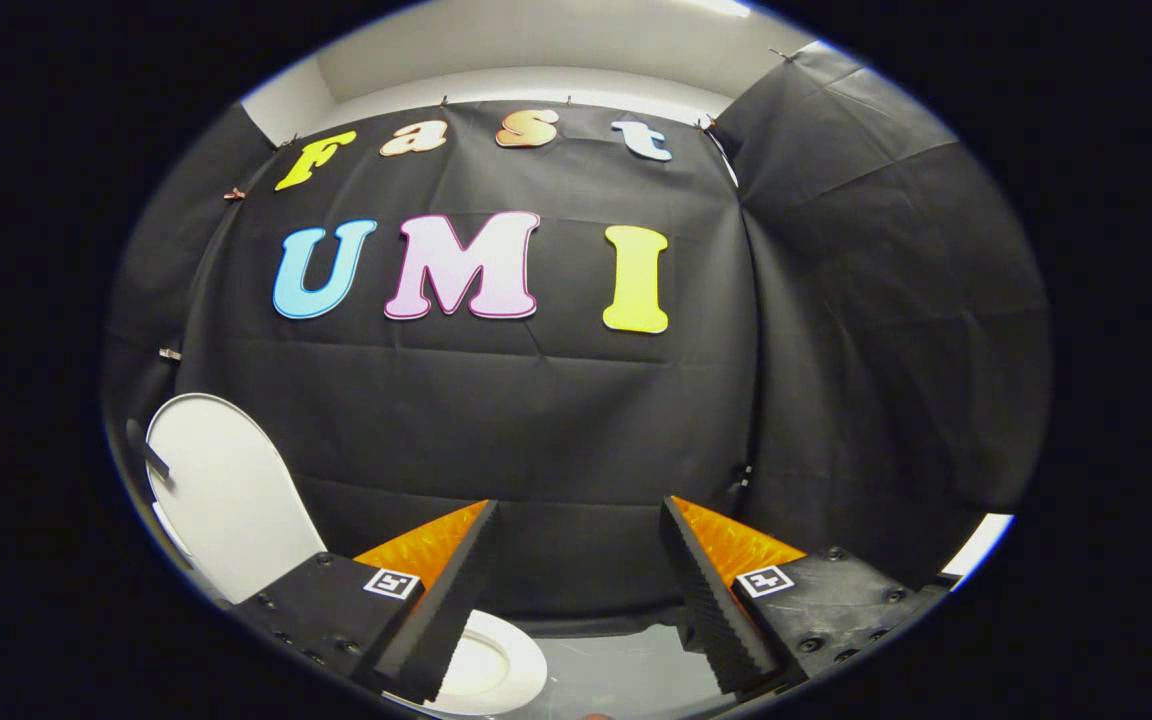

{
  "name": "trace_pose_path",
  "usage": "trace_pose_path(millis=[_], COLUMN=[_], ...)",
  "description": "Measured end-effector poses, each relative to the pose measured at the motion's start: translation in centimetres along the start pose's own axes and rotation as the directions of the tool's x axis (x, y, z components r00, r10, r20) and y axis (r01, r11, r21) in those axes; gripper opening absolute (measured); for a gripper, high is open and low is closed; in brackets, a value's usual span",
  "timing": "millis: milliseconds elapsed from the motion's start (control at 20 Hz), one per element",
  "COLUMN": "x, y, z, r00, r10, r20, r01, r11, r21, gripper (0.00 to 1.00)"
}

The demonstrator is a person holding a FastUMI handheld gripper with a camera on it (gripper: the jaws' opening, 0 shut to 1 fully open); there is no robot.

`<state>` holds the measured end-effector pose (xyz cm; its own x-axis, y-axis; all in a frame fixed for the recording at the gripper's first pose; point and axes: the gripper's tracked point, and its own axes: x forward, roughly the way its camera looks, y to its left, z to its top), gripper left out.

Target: Open the toilet lid.

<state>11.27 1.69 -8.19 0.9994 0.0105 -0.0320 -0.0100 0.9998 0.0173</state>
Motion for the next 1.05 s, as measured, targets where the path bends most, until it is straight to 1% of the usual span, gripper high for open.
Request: trace_pose_path(millis=[150,350,750,900,1050], x=[-0.2,-0.1,-0.1,0.0,0.0], y=[0.5,1.4,1.9,1.5,1.6], z=[0.6,0.3,1.6,1.7,1.6], r00=[1.0,1.0,0.999,0.999,1.0], r10=[0.006,0.017,0.025,0.011,0.016], r20=[0.019,0.002,0.03,0.034,0.024], r01=[-0.007,-0.017,-0.025,-0.011,-0.016], r11=[1.0,1.0,1.0,1.0,1.0], r21=[0.022,-0.006,0.011,-0.011,-0.012], gripper=[0.99,0.99,0.99,0.99,0.99])
